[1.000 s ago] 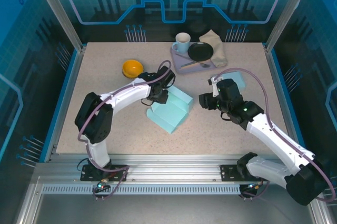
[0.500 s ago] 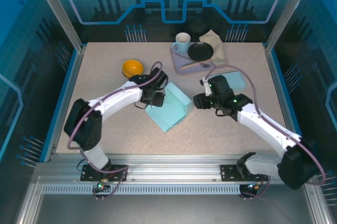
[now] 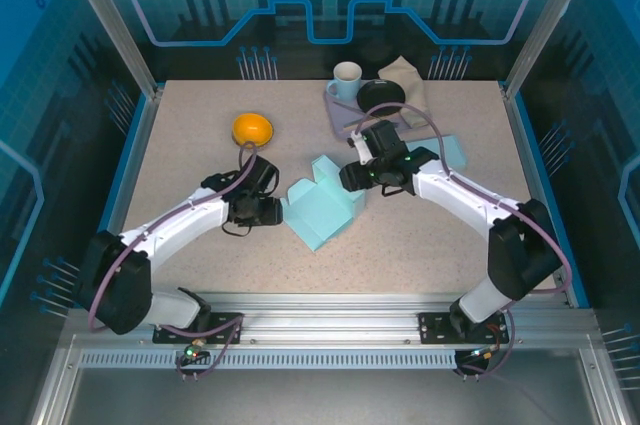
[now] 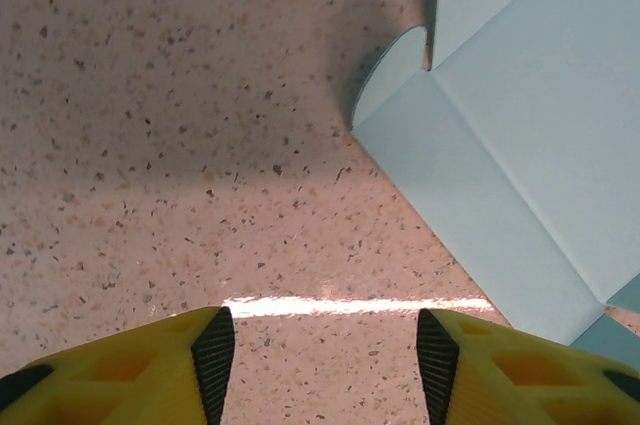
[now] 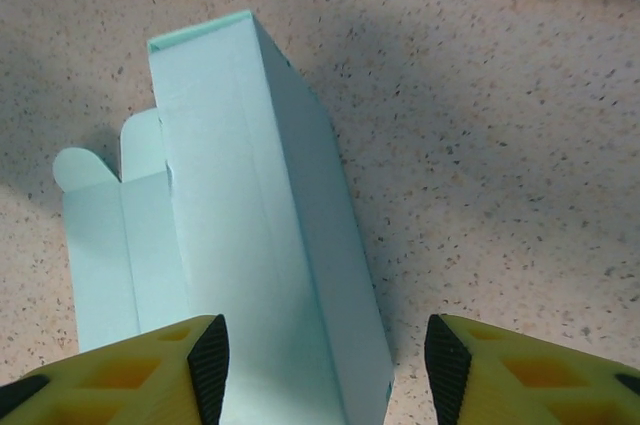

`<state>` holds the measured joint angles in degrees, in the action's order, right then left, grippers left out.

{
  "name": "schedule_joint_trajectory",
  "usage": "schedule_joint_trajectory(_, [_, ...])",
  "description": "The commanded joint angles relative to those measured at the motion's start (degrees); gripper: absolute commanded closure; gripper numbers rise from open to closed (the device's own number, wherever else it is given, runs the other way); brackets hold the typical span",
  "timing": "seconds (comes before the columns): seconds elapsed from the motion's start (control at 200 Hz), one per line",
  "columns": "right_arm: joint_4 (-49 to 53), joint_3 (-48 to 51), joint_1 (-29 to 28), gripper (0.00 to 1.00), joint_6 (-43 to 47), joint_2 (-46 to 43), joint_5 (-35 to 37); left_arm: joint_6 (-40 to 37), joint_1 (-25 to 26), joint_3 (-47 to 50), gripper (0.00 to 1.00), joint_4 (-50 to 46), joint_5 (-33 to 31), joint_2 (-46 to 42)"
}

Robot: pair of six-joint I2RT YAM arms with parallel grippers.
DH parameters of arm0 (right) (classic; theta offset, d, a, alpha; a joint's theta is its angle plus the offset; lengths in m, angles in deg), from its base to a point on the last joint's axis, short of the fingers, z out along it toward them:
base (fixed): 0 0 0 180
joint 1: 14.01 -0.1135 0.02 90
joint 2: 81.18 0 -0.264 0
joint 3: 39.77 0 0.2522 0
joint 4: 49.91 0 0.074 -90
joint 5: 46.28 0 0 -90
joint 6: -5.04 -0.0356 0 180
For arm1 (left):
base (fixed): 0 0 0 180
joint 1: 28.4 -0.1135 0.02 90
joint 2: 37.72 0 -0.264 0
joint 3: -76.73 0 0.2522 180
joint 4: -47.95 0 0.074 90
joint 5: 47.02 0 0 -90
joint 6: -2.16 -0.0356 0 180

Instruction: Fold the paper box

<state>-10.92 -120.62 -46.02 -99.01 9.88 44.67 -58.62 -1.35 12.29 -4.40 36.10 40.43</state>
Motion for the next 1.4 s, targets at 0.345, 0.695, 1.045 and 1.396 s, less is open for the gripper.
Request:
schedule_joint_trajectory(0.345, [-1.23,6.66,0.34,0.44,-1.85,3.08,3.95,8.19,-1.07,4.17,0.42,5.5,3.15,0.07])
schedule_joint_trajectory(0.695, [-5.78,12.14,4.71,0.45,-9.17,0.93,1.03,22.48,-1.02,8.28,0.32,13.63,8.17,-9.39])
schedule_joint_trajectory(1.045, [-7.22,13.83,5.2,0.45,-10.27,-0.04,0.45,34.36,3.6,16.8,0.29,29.79,9.31,-9.13])
schedule_joint_trajectory(1.396, [-7.81,14.78,5.55,0.45,-10.41,-0.19,0.23,39.1,7.6,16.98,0.39,44.05,6.75,5.45])
